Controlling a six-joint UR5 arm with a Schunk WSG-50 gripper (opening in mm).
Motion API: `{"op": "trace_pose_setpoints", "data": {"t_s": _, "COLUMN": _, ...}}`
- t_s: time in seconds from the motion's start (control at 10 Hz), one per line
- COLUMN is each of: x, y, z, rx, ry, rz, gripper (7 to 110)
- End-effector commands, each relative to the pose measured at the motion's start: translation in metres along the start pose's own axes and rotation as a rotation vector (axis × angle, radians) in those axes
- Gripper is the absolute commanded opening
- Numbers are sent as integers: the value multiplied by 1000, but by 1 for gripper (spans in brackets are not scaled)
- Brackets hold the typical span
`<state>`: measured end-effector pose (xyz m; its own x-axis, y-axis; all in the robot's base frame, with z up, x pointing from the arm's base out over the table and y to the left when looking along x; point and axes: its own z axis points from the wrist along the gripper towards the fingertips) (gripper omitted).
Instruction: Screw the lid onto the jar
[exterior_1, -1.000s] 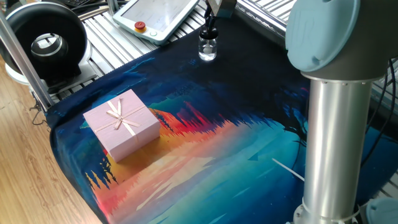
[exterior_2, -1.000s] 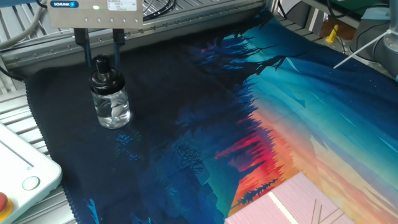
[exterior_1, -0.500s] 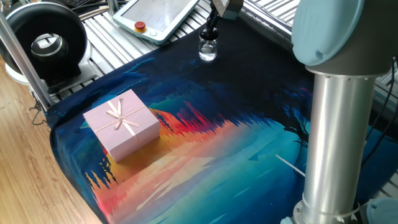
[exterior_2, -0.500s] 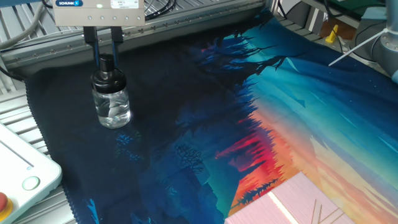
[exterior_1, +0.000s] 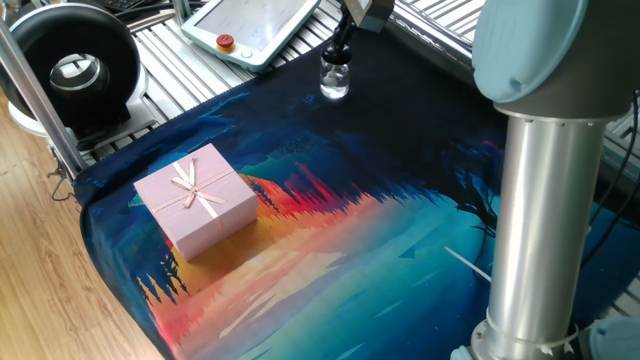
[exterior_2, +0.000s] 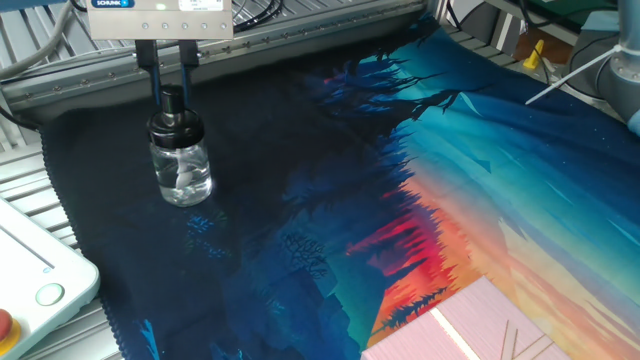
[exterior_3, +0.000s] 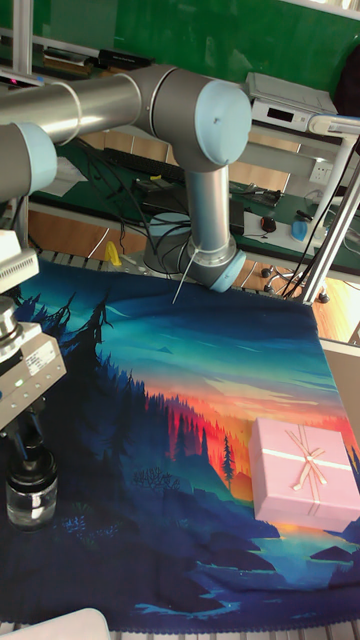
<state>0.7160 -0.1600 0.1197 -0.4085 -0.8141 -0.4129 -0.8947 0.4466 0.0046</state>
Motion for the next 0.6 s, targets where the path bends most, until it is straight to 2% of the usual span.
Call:
{"op": "trace_pose_setpoints", "data": {"t_s": 0.0, "x": -4, "y": -4, "z": 4, "rx": -1, "ry": -18, "rz": 54, "gripper": 22}}
{"op": "trace_pose_setpoints", "data": {"t_s": 0.3, "x": -10, "y": -5, "z": -4, "rx": -19, "ry": 2, "rz": 88, "gripper": 22}}
{"op": "trace_pose_setpoints", "data": {"t_s": 0.5, "x": -14, "y": -5, "z": -4, "rx": -28, "ry": -8, "rz": 128, "gripper": 22}}
